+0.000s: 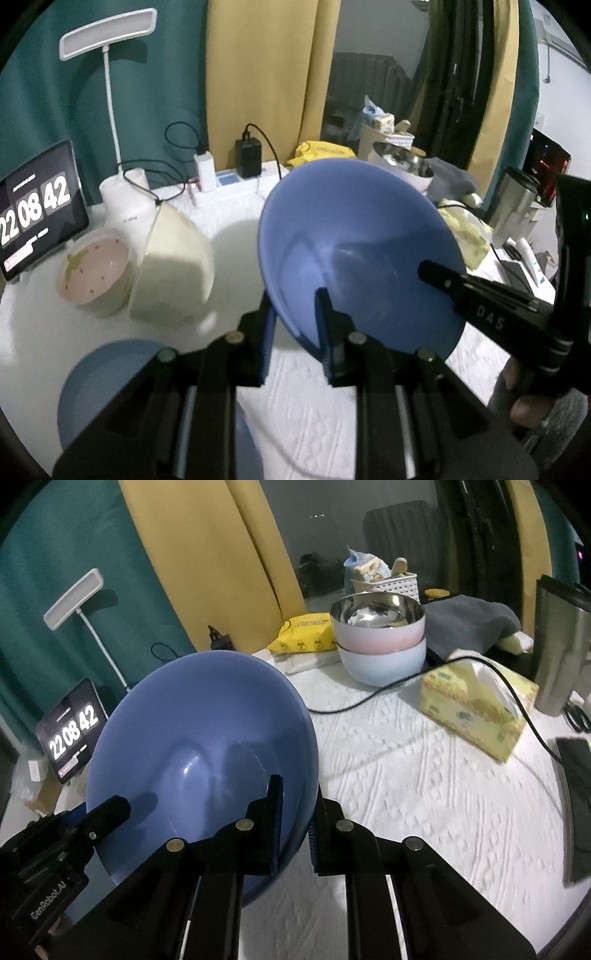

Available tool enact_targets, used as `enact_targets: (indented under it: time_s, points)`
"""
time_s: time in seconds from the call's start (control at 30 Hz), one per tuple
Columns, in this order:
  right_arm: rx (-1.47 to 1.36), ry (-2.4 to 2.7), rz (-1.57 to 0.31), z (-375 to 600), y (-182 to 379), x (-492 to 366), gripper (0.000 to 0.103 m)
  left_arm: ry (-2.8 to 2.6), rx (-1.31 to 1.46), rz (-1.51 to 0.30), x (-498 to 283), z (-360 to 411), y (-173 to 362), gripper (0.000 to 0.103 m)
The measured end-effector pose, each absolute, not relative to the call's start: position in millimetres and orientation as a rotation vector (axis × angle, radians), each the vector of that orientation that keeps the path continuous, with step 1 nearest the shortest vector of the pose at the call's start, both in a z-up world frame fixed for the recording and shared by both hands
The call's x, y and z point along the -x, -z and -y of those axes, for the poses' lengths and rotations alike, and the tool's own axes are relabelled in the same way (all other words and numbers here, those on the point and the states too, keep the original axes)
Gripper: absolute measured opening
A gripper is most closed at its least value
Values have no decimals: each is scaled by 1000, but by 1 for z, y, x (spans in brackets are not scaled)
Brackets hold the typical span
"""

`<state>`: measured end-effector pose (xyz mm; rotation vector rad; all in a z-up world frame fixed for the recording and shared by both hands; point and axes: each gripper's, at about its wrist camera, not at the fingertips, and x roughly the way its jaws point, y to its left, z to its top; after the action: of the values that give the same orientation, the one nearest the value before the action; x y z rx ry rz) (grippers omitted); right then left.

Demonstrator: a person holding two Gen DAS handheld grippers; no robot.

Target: Organize plates and bowls

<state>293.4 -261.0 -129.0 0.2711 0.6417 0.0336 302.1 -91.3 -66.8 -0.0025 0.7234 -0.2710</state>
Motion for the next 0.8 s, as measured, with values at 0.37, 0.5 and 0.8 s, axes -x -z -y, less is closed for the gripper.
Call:
enact_targets:
  time_s: [0.37, 0.5, 0.8]
  points:
    - [-233, -26, -679, 250, 134, -264, 17, 297, 34, -771, -276, 83, 78, 21]
    - [-233, -18, -701, 248, 140, -259, 19, 309, 39, -795, -269, 82, 85, 22]
    - [-232, -6, -743, 243, 147, -251, 26, 344, 39, -851, -260, 78, 96, 24]
